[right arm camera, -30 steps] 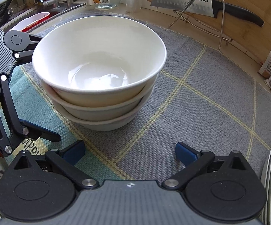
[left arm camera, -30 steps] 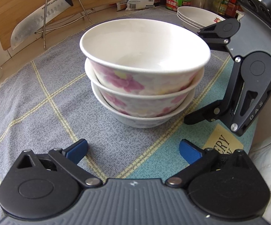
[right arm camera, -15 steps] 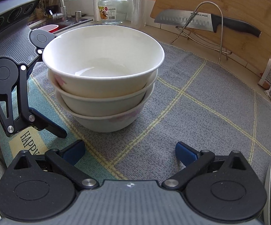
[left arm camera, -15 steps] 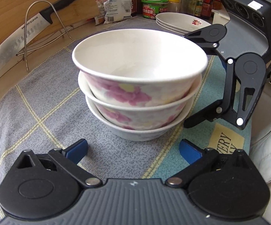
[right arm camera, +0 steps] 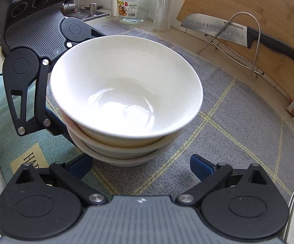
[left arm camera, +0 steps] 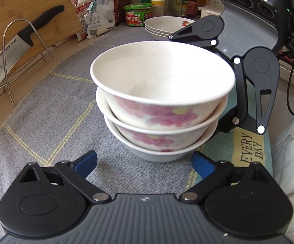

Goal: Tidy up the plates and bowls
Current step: 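Lift the bowl stack with both grippers and carry it toward the white plates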

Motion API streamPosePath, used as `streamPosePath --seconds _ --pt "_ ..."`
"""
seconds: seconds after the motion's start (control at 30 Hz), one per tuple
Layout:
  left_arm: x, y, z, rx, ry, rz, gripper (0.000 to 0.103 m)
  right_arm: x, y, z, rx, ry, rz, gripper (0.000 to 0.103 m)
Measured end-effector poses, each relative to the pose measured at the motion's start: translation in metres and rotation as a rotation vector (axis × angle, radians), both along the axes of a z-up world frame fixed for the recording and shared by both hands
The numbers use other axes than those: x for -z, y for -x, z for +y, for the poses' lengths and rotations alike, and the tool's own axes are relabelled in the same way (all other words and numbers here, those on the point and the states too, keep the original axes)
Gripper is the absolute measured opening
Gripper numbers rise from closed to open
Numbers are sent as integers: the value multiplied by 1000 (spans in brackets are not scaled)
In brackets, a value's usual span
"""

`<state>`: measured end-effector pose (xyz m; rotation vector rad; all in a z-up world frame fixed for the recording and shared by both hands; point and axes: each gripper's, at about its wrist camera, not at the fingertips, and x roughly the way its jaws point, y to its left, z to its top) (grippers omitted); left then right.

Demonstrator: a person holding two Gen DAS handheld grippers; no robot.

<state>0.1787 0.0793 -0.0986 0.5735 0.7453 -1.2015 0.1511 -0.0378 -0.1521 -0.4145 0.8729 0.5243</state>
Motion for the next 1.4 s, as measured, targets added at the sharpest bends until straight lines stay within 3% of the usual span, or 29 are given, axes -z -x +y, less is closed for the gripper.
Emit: streamPosePath --seconds 0.47,1.1,1.4 --pt "0 -8 -4 174 15 0 85 -10 -7 13 -107 24 36 92" --pt "2 -12 -14 249 -2 35 80 -14 -7 10 -144 7 69 87" --pt "3 -13 -15 234 -21 43 80 -16 -10 11 -136 2 84 87"
